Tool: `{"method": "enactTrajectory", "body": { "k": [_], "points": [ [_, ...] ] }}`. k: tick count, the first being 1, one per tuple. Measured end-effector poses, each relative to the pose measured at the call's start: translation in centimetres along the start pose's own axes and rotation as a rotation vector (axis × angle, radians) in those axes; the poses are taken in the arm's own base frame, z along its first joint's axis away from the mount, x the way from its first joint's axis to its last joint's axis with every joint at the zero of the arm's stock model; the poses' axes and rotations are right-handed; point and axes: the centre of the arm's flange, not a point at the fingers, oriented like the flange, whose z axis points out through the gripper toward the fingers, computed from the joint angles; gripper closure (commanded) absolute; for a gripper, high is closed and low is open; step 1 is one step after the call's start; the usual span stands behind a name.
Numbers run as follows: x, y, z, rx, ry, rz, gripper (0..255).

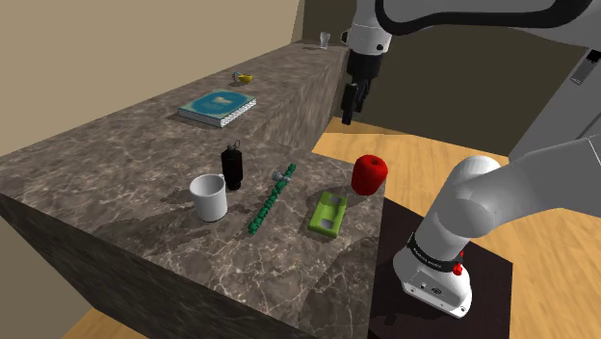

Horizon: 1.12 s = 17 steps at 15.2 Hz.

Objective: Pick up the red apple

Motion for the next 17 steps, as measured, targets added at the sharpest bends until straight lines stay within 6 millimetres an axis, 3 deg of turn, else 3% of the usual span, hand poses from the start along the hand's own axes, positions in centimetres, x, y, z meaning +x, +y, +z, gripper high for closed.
{"method": "enactTrajectory", "body": {
  "k": [2, 5, 8, 11, 17],
  "points": [
    [-0.3, 0.5, 0.5, 0.004, -0.001, 0.039, 0],
    [-2.0, 2.4, 2.7, 0.023, -0.006, 0.261, 0],
    [-4.8, 4.6, 4.6, 0.046, -0.011, 0.520, 0],
    [-8.1, 5.6, 7.1, 0.068, -0.016, 0.778, 0],
    [-9.1, 5.7, 10.6, 0.076, -0.018, 0.867, 0]
  ]
}}
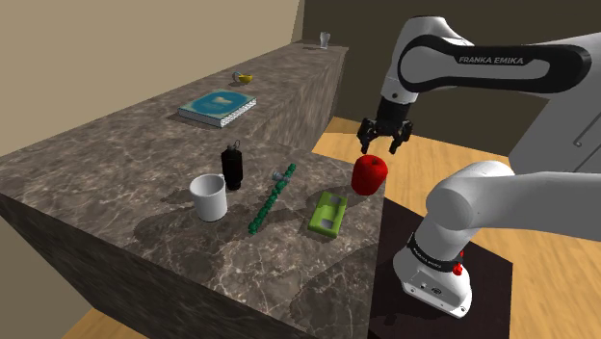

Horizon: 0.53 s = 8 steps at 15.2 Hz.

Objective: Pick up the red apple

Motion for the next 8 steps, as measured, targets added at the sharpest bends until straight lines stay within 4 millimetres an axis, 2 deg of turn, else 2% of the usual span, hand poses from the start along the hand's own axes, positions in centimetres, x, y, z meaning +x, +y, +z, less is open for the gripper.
{"method": "enactTrajectory", "body": {
  "k": [2, 3, 8],
  "points": [
    [0.06, -0.02, 0.89, 0.000, 0.000, 0.001, 0],
    [0.09, 0.03, 1.13, 0.000, 0.000, 0.001, 255],
    [0.11, 0.03, 1.44, 0.000, 0.000, 0.002, 255]
  ]
}}
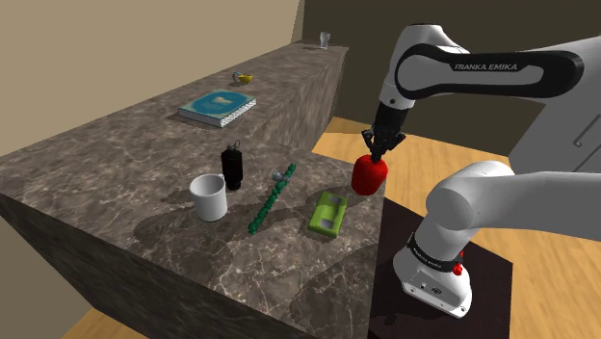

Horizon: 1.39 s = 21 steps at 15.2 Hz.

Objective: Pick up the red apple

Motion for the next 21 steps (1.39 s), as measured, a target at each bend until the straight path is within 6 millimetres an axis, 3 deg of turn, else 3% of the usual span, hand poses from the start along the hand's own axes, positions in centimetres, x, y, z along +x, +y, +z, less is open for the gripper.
{"method": "enactTrajectory", "body": {
  "k": [7, 21],
  "points": [
    [0.0, 0.1, -0.7, 0.000, 0.000, 0.000, 255],
    [-0.4, -0.4, -7.9, 0.000, 0.000, 0.000, 255]
  ]
}}
